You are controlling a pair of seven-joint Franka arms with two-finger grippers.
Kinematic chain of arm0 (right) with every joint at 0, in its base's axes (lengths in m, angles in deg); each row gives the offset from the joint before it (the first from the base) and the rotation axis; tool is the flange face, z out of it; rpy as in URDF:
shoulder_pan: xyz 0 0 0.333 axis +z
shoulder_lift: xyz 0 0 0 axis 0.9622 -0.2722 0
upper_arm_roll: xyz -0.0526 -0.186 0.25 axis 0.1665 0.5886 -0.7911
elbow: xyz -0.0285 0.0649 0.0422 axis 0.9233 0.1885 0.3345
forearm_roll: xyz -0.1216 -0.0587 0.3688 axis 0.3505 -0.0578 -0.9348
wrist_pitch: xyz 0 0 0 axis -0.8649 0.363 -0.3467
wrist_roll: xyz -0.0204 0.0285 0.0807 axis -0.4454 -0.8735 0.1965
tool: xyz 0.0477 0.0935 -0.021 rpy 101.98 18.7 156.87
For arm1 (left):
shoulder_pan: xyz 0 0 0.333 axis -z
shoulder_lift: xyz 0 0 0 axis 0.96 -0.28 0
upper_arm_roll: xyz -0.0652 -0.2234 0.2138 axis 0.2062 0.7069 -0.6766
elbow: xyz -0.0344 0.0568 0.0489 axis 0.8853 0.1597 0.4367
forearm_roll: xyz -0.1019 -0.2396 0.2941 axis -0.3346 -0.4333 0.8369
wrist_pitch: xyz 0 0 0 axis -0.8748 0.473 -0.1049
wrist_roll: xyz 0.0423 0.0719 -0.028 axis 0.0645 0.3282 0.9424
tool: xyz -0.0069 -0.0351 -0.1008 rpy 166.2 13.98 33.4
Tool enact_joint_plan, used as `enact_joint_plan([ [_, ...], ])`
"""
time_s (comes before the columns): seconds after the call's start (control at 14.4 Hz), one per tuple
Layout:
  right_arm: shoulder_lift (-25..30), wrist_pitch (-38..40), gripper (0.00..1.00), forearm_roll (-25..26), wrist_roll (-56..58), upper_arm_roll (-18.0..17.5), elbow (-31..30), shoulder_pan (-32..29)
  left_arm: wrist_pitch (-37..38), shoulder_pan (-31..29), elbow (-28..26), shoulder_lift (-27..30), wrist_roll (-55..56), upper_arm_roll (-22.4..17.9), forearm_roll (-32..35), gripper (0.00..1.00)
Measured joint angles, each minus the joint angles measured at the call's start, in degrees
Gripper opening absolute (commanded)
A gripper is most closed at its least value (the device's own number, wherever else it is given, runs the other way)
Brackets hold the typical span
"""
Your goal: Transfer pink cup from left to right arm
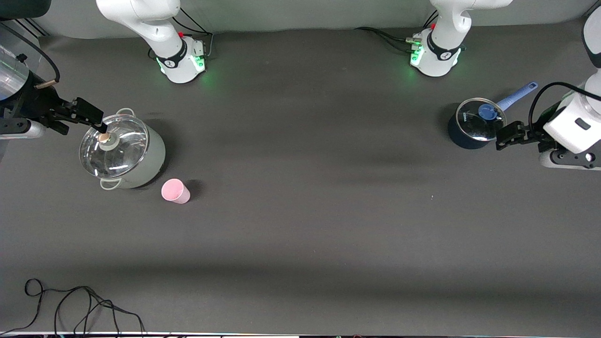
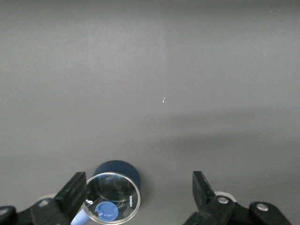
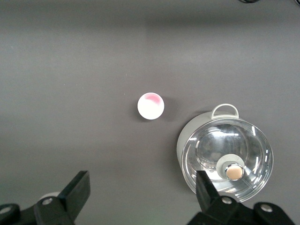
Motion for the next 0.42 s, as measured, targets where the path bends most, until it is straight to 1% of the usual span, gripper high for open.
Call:
enact_joint_plan([
  [0.42, -0.01, 0.17, 1.00, 0.00, 0.00, 0.00, 0.50, 0.00, 2.01, 0.04, 0.47, 0.26, -2.30, 0.20, 1.14, 1.00],
])
